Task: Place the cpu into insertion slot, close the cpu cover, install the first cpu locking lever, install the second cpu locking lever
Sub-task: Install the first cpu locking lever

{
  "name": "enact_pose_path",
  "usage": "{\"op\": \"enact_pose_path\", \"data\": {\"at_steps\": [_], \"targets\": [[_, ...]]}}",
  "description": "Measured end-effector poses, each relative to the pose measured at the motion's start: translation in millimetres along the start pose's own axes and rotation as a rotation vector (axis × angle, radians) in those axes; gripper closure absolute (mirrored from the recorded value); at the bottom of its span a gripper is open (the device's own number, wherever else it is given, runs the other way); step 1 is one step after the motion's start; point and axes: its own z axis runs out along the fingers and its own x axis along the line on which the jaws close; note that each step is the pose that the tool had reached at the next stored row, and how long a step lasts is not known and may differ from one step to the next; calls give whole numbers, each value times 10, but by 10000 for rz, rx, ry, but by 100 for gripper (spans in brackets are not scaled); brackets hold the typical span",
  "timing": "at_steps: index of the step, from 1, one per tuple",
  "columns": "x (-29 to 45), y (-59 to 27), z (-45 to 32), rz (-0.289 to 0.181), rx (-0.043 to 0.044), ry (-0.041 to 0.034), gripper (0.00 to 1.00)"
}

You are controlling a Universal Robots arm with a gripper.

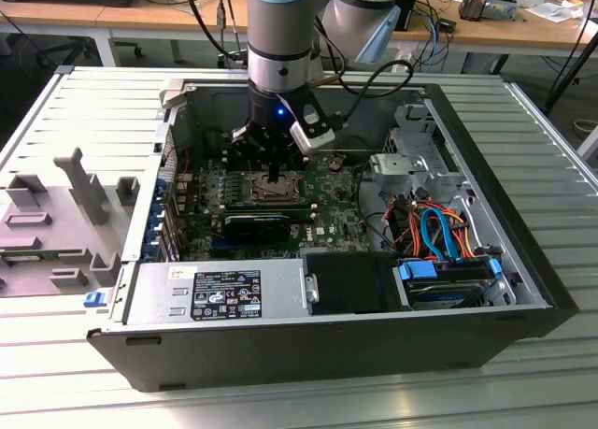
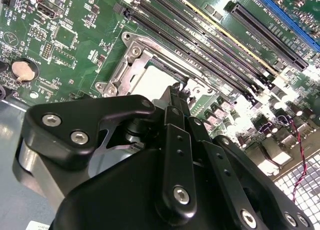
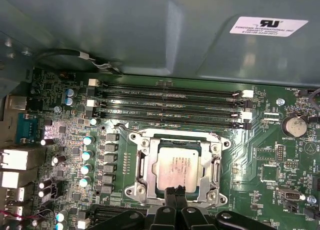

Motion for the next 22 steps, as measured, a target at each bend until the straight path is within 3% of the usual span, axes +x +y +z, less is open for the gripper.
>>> {"op": "enact_pose_path", "data": {"at_steps": [22], "targets": [[1,1,-43,1,2,1,89]]}}
